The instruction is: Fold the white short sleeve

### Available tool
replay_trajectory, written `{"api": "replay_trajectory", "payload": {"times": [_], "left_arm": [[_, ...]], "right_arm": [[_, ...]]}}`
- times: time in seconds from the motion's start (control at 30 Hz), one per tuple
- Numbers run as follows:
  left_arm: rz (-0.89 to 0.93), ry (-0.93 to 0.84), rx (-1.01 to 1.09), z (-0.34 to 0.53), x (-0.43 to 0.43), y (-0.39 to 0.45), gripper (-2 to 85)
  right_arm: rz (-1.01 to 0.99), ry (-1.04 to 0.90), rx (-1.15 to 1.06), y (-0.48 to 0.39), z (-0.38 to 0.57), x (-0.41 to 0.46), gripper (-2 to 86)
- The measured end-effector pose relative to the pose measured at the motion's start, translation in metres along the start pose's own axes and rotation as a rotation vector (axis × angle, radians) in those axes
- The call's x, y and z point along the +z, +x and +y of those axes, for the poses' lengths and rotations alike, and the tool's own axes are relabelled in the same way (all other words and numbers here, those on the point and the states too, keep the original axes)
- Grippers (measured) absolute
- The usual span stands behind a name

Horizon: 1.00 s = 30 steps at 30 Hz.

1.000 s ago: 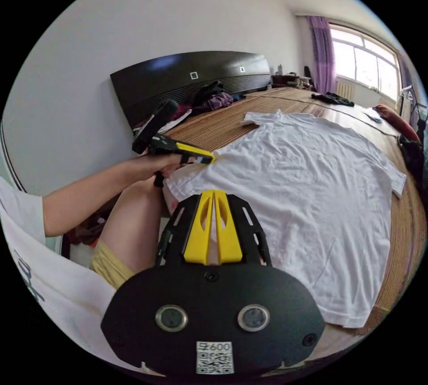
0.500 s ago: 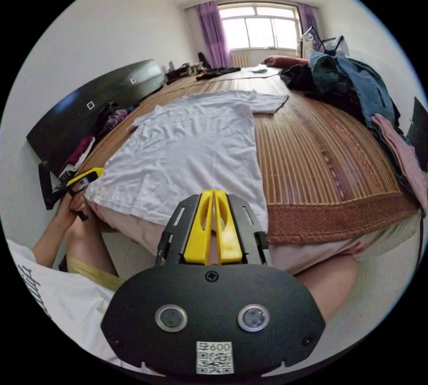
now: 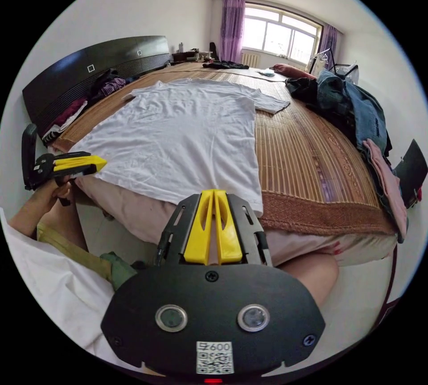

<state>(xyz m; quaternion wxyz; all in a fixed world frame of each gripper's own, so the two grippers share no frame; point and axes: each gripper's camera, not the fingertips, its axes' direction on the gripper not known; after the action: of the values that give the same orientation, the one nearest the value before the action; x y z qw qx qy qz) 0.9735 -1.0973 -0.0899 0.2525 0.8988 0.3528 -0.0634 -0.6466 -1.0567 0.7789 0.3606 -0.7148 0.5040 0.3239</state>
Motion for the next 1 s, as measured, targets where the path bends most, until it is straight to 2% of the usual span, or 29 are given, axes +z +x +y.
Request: {"api": "replay_trajectory", "payload": {"times": [0.13, 0.23, 0.33, 0.43, 0.5, 0.6, 0.8, 0.87, 1.0], "left_arm": [[0.011, 0.024, -0.017, 0.021, 0.005, 0.013, 1.0], [-0.068, 0.037, 0.018, 0.038, 0.006, 0.039, 1.1], [-0.207, 0.175, 0.032, 0.063, -0.013, 0.08, 1.6], [-0.458, 0.232, 0.27, 0.079, -0.025, 0.137, 2.4], [-0.722, 0.118, 0.511, 0.085, -0.011, 0.172, 3.4], [-0.89, -0.098, 0.808, 0.099, 0.023, 0.19, 5.7], [-1.042, -0.412, 1.188, 0.138, 0.073, 0.18, 7.7], [-1.066, -0.478, 1.304, 0.146, 0.085, 0.181, 7.8], [-1.089, -0.478, 1.53, 0.158, 0.101, 0.189, 7.9]], "right_arm": [[0.03, 0.006, -0.027, -0.02, -0.001, -0.013, -0.8], [0.079, 0.014, -0.047, -0.038, 0.001, -0.023, -0.8], [0.073, 0.046, 0.003, -0.044, 0.007, -0.035, -0.8], [0.017, 0.079, 0.114, -0.039, 0.013, -0.048, -0.8], [-0.011, 0.075, 0.119, -0.041, 0.014, -0.059, -0.7], [0.01, 0.055, 0.158, -0.047, 0.012, -0.073, 0.0], [0.011, 0.267, 0.096, -0.084, 0.025, -0.126, 4.4], [-0.022, 0.267, 0.055, -0.094, 0.027, -0.132, 6.0], [-0.062, 0.221, -0.018, -0.113, 0.03, -0.135, 7.5]]}}
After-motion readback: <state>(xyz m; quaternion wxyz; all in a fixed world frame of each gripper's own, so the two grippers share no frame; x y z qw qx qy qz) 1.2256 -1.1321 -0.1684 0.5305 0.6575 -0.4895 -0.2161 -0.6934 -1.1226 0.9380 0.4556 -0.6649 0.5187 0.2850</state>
